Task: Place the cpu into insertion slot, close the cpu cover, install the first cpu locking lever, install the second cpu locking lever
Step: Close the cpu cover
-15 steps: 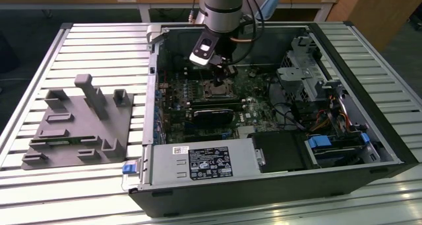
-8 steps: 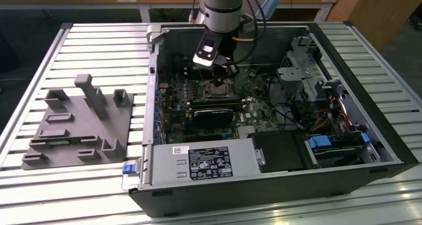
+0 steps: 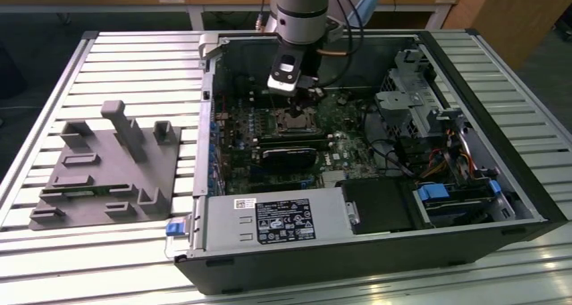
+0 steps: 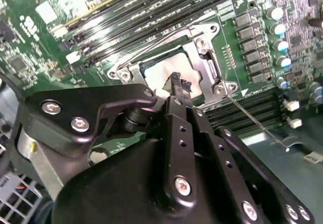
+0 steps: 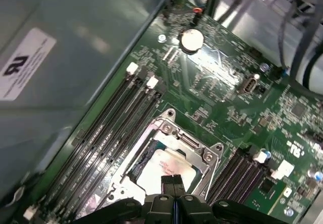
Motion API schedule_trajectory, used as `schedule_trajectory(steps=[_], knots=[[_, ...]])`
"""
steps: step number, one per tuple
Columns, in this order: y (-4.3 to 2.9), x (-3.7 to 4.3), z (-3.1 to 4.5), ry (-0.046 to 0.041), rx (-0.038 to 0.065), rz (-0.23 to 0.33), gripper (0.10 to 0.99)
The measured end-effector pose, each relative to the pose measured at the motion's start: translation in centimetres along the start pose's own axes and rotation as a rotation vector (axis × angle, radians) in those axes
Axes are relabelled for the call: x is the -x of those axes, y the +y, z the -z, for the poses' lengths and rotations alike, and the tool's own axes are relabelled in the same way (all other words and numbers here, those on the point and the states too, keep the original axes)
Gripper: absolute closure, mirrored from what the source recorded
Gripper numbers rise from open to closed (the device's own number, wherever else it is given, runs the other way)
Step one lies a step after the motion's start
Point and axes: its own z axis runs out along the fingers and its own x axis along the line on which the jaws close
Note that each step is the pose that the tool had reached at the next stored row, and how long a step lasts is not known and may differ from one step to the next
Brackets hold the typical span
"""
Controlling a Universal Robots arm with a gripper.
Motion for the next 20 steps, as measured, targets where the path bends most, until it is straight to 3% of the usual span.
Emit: schedule_trajectory(steps=[20], knots=[[0.00,-0.01,-0.15,0.0068,0.018,0.361,0.980]])
